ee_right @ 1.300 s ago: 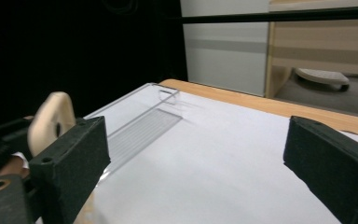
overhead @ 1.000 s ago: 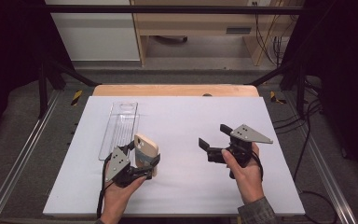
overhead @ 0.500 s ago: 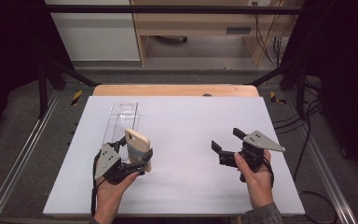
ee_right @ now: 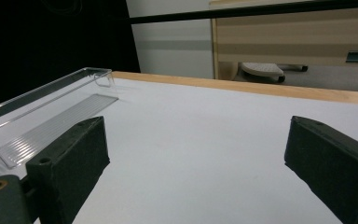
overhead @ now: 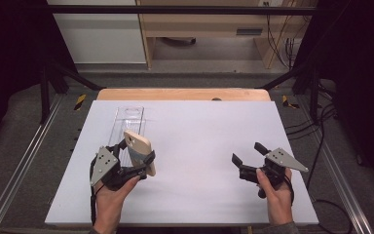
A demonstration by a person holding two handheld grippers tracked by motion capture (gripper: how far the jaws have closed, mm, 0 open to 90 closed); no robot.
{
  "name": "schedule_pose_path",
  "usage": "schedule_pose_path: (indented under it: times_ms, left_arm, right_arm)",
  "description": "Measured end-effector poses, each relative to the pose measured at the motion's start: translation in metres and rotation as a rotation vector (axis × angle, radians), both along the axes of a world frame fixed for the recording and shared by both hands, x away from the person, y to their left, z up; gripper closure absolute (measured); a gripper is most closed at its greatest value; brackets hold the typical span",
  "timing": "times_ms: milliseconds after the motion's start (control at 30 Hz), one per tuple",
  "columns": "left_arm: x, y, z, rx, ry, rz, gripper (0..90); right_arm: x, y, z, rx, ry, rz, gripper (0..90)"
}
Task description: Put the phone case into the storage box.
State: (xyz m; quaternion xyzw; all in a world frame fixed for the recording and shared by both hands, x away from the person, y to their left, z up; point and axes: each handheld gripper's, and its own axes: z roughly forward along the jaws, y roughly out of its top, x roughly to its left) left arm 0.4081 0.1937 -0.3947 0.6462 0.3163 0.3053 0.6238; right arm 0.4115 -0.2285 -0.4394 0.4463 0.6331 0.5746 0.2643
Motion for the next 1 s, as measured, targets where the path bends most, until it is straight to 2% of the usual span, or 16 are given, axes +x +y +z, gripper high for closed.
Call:
schedule_pose_path:
  times_ms: [33, 100, 200, 333, 533, 667, 767, 1000]
  left_arm:
    - [0.001, 0.000, 0.005, -0.021, 0.004, 0.001, 11.5]
    - [0.002, 0.000, 0.007, -0.025, 0.003, -0.003, 11.5]
    - [0.003, -0.001, 0.017, -0.028, -0.012, 0.003, 11.5]
    - [0.009, -0.003, 0.029, -0.032, -0.012, 0.006, 11.5]
    - [0.020, -0.010, 0.046, 0.010, -0.019, 0.013, 11.5]
    - [0.025, -0.012, 0.052, 0.035, -0.025, 0.026, 11.4]
    - [0.030, -0.012, 0.057, 0.051, -0.033, 0.051, 11.4]
    - [0.044, -0.005, 0.067, 0.071, -0.049, 0.120, 11.4]
  right_arm:
    - [-0.001, -0.001, -0.002, 0.001, 0.002, -0.007, 5.9]
    - [-0.003, -0.004, -0.006, 0.005, 0.003, -0.017, 5.9]
    - [-0.006, -0.005, -0.012, 0.003, 0.009, -0.025, 5.9]
    - [-0.012, -0.006, -0.021, -0.007, 0.019, -0.034, 6.0]
    - [-0.015, -0.011, -0.032, -0.012, 0.012, -0.057, 6.4]
    - [-0.016, -0.012, -0.035, -0.020, 0.002, -0.063, 6.7]
    - [-0.017, -0.012, -0.039, -0.045, -0.013, -0.066, 6.4]
    - [-0.019, -0.011, -0.044, -0.047, -0.012, -0.046, 3.8]
